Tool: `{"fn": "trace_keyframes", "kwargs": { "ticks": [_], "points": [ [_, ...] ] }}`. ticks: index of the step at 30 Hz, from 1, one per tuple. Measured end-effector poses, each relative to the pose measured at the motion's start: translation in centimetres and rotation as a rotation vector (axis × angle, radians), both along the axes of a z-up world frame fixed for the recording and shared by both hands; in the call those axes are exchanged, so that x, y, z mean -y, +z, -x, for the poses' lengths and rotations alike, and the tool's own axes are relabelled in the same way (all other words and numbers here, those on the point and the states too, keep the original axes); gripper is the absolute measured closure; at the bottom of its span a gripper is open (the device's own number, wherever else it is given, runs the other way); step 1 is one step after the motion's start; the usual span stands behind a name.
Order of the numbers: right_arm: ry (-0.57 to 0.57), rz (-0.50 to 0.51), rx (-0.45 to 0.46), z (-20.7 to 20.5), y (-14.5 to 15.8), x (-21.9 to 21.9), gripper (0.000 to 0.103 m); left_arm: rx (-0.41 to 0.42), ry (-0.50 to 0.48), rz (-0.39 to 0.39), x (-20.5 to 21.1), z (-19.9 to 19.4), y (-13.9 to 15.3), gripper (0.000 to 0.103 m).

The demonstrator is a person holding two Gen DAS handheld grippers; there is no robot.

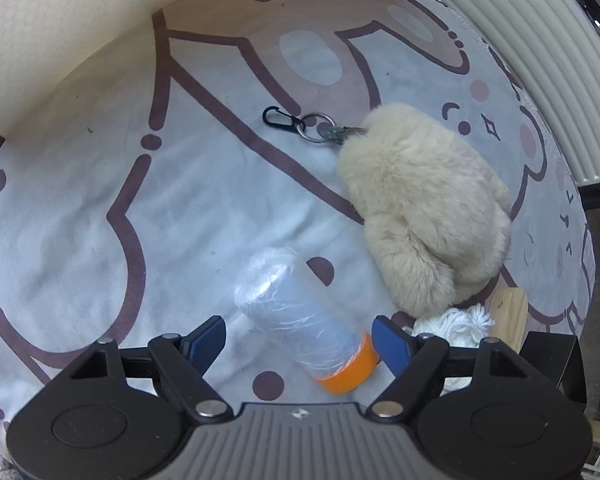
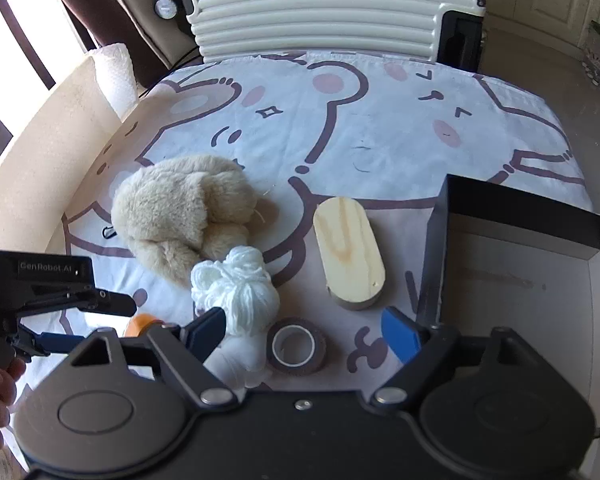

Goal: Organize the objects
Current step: 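Close the left tool on the clear plastic roll while the right tool grasps the brown tape roll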

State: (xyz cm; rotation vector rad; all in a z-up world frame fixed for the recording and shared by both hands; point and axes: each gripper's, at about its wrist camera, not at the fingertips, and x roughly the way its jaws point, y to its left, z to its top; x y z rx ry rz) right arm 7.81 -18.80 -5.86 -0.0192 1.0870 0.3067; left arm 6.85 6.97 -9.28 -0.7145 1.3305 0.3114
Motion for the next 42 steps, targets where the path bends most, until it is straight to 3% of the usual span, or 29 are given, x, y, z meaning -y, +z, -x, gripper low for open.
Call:
{"fn": "trace_keyframes", "kwargs": {
  "ticks": [4, 7, 10, 13, 16, 20, 25, 30, 36, 42],
  "points": [
    [0.022, -0.004, -0.023, 0.0, -0.7, -0.1, 0.031, -0.007, 0.006, 0.026, 0.5, -0.1, -0.5, 0.032],
    [0.014, -0.014, -0.036, -0.2, -1.0, 0.1, 0.044, 0.007, -0.008, 0.020, 0.9, -0.4, -0.5, 0.034],
    [0.005, -0.022, -0.045, -0.4, -1.3, 0.4, 0.050, 0.016, -0.008, 0.004, 1.2, -0.6, -0.7, 0.035],
    [-0.007, -0.033, -0.053, -0.6, -1.5, 0.6, 0.053, 0.017, -0.032, -0.011, 1.4, -0.8, -0.9, 0.035],
    [0.002, -0.026, -0.060, -0.7, -1.8, 0.4, 0.053, 0.009, -0.067, -0.030, 1.8, -1.2, -1.3, 0.043],
    [0.004, -0.005, -0.073, -0.9, -2.3, 0.2, 0.055, 0.013, -0.128, -0.074, 2.4, -1.7, -1.3, 0.050],
    [-0.023, 0.011, -0.075, -1.3, -2.5, 0.4, 0.068, 0.034, -0.250, -0.144, 3.3, -1.9, -1.0, 0.054],
    [-0.009, 0.032, -0.106, -1.5, -3.3, -0.1, 0.072, 0.054, -0.388, -0.217, 4.5, -2.0, -0.7, 0.055],
    [0.006, 0.072, -0.126, -1.7, -4.0, -0.7, 0.076, 0.083, -0.518, -0.248, 5.3, -2.0, -0.7, 0.056],
    [0.012, 0.093, -0.154, -1.7, -4.2, -1.1, 0.091, 0.086, -0.556, -0.260, 5.5, -1.3, -0.6, 0.055]
  ]
}}
